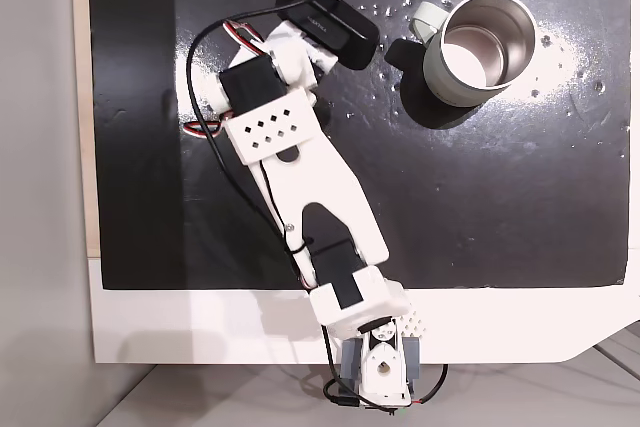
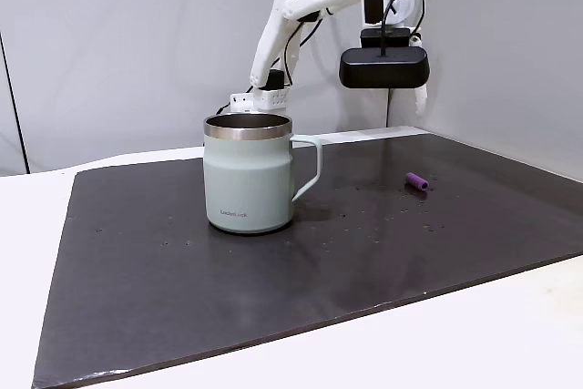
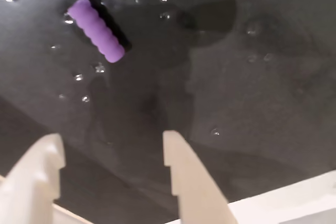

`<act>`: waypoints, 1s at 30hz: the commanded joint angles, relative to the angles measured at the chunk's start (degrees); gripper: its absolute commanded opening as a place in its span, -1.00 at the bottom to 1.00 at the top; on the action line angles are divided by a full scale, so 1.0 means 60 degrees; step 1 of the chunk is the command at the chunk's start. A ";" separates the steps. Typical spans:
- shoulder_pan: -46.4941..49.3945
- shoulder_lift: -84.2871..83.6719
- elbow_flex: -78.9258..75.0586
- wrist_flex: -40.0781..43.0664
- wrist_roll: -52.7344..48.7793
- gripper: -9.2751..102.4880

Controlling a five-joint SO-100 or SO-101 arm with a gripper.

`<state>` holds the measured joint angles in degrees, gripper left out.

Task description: Grasp a pengrip and put it in the cup.

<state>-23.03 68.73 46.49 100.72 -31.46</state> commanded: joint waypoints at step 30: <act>-0.0337 -0.5420 -0.5317 0.0410 -0.1392 -0.49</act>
<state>-25.84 36.65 19.69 102.57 -38.94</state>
